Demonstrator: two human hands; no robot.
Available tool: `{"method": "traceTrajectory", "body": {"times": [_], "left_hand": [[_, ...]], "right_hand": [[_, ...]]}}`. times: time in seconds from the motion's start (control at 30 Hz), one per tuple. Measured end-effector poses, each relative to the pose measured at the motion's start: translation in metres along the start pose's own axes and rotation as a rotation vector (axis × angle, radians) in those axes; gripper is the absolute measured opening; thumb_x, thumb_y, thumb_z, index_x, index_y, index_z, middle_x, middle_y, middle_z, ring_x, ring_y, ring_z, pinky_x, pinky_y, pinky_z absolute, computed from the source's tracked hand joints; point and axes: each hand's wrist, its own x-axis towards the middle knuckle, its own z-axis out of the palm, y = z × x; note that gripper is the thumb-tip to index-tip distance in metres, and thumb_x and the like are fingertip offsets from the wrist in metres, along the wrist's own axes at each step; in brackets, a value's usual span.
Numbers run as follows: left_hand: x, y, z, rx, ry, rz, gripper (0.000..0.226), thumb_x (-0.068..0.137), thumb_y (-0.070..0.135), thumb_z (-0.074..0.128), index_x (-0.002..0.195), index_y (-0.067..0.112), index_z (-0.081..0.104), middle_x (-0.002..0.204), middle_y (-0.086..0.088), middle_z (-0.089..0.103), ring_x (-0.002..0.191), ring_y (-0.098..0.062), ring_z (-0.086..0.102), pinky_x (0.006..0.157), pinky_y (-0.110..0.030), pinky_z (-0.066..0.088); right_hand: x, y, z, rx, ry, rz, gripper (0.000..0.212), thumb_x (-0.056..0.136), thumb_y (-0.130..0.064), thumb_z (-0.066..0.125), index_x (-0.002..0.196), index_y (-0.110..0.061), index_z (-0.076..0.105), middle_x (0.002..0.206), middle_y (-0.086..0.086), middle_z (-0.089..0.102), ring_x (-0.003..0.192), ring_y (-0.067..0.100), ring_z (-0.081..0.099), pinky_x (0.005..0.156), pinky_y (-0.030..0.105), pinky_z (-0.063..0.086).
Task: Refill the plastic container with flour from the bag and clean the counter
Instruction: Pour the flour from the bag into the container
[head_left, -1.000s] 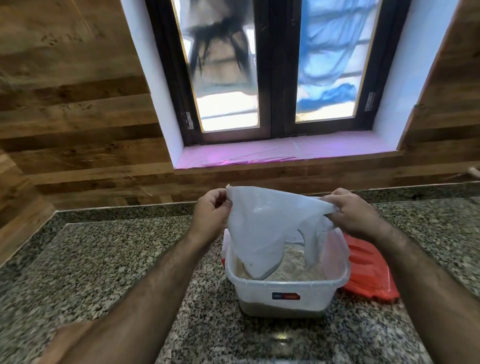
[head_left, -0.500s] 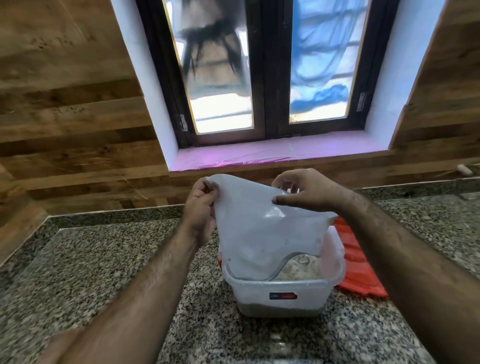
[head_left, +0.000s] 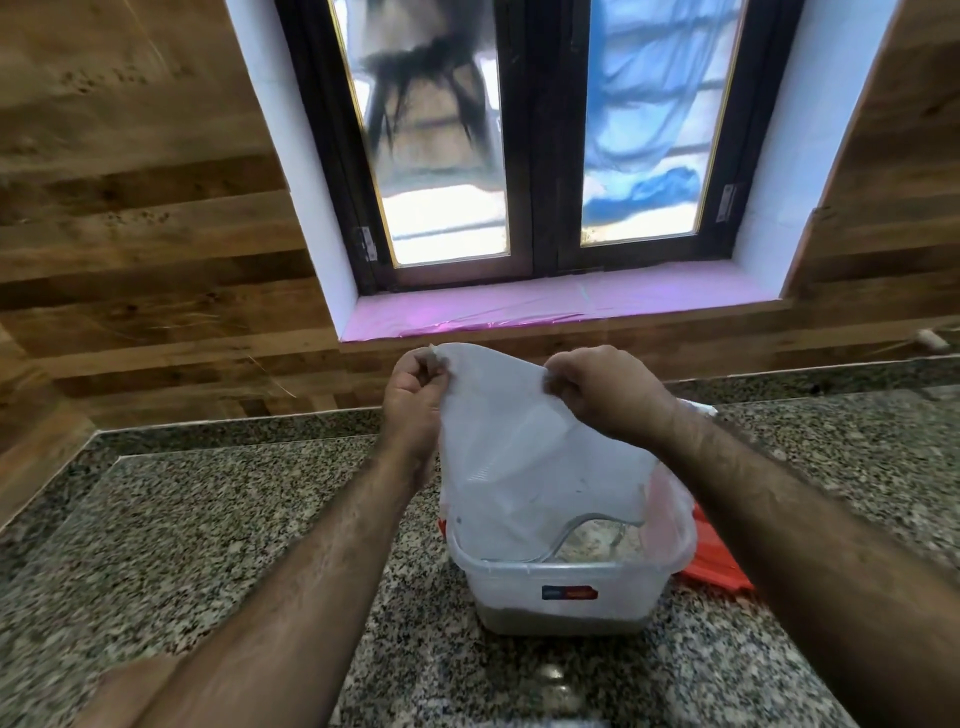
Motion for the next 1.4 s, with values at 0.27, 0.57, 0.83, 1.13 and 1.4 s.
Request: {"method": "traceTrajectory", "body": {"times": [0.27,0.57,0.83,1.13,1.4], "left_hand": [[-0.023,0.049,-0.01,1.055,-0.22,0.792,0.081,0.108,0.061,0.028,0.171,0.012,0.014,0.179,-0.004,0.009,0.166,-0.016,0.006,0.134,-0.049,0.012],[-0.019,0.06,-0.014,1.107,-0.444,0.511,0.129,0.078,0.097,-0.011,0.165,0.015,0.038,0.173,-0.009,0.034,0.162,-0.027,0.026,0.13,-0.045,0.025],[-0.018,0.061,-0.023,0.993,-0.404,0.474,0.136,0.07,0.101,-0.009,0.165,0.015,0.036,0.174,-0.009,0.032,0.158,-0.011,0.024,0.134,-0.05,0.02],[-0.015,0.044,-0.028,0.895,-0.243,0.557,0.13,0.074,0.1,-0.004,0.17,0.016,0.024,0.178,-0.007,0.018,0.165,-0.017,0.014,0.135,-0.038,0.014],[-0.021,0.04,-0.019,1.152,-0.307,0.744,0.122,0.083,0.096,0.002,0.172,0.012,0.006,0.179,-0.002,-0.005,0.167,-0.021,-0.002,0.135,-0.048,0.001]], "right_hand": [[-0.006,0.005,0.008,-0.062,0.144,-0.063,0.014,0.101,-0.024,0.061,0.102,-0.024,0.075,0.102,-0.002,0.077,0.091,0.027,0.071,0.07,0.035,0.053],[-0.01,-0.006,0.02,-0.189,0.194,-0.107,0.015,0.1,-0.024,0.062,0.1,-0.024,0.077,0.094,-0.003,0.077,0.084,0.026,0.069,0.065,0.032,0.052],[-0.015,-0.005,0.019,-0.212,0.248,-0.082,0.015,0.101,-0.025,0.063,0.103,-0.022,0.077,0.095,-0.002,0.077,0.085,0.028,0.069,0.063,0.03,0.042],[-0.018,-0.004,0.023,-0.219,0.296,-0.093,0.007,0.095,-0.018,0.073,0.097,-0.022,0.079,0.087,-0.003,0.078,0.078,0.026,0.071,0.061,0.025,0.039],[-0.015,-0.006,0.02,-0.214,0.271,-0.077,0.012,0.1,-0.021,0.066,0.1,-0.02,0.079,0.092,-0.001,0.079,0.081,0.027,0.07,0.064,0.026,0.038]]}}
